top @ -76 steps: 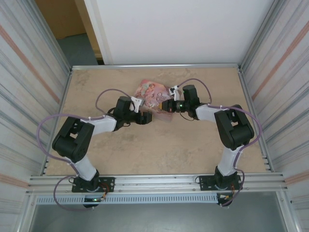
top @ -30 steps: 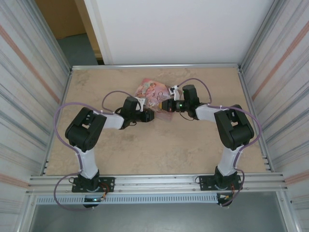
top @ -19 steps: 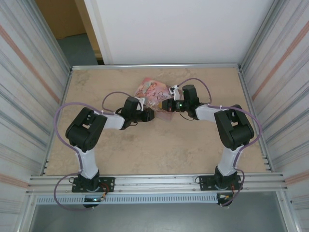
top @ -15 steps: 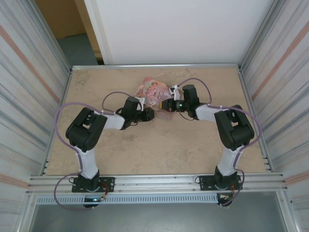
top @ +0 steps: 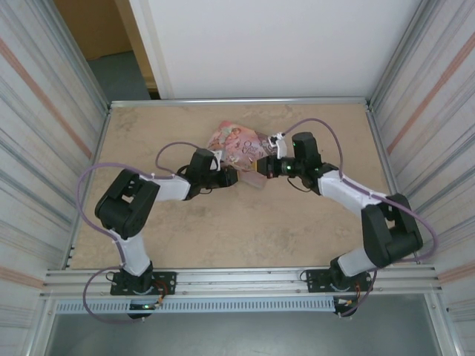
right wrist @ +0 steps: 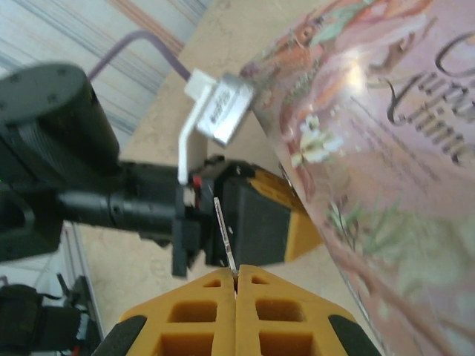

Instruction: Unlock the padlock with the key

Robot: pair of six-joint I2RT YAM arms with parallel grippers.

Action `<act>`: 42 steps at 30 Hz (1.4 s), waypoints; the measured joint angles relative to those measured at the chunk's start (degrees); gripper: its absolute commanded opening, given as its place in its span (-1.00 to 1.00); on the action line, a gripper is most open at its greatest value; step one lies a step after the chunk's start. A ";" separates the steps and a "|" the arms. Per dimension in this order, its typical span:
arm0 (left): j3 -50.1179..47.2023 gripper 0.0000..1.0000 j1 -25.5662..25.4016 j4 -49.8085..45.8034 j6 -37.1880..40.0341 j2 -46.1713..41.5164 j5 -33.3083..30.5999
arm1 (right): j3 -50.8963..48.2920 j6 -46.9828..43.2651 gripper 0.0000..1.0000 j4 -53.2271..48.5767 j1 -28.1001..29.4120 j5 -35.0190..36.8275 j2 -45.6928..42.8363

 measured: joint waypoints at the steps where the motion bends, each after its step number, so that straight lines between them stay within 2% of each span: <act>1: 0.00 -0.62 -0.04 -0.76 -0.48 -0.61 0.24 | -1.14 -0.98 -1.00 -0.94 0.31 0.50 -1.38; 6: 0.02 -0.65 -0.31 -4.98 -3.10 -3.19 1.53 | -8.31 -5.35 -1.00 -4.28 4.17 5.84 -7.02; 13: 0.02 -0.66 -0.90 -10.05 -6.67 -5.31 3.02 | -15.54 -8.48 -1.00 -3.48 10.51 14.21 -9.11; 24: 0.61 -0.66 -1.16 -16.33 -9.33 -9.38 4.44 | -17.38 -12.04 -1.00 2.01 19.61 27.32 -7.72; 31: 0.61 -0.66 -1.16 -17.42 -10.49 -10.38 5.25 | -17.16 -13.64 -1.00 4.37 21.73 31.28 -3.61; 42: 0.61 -0.66 -1.70 -17.88 -11.72 -12.13 5.44 | -15.17 -14.67 -1.00 7.98 22.51 32.92 0.07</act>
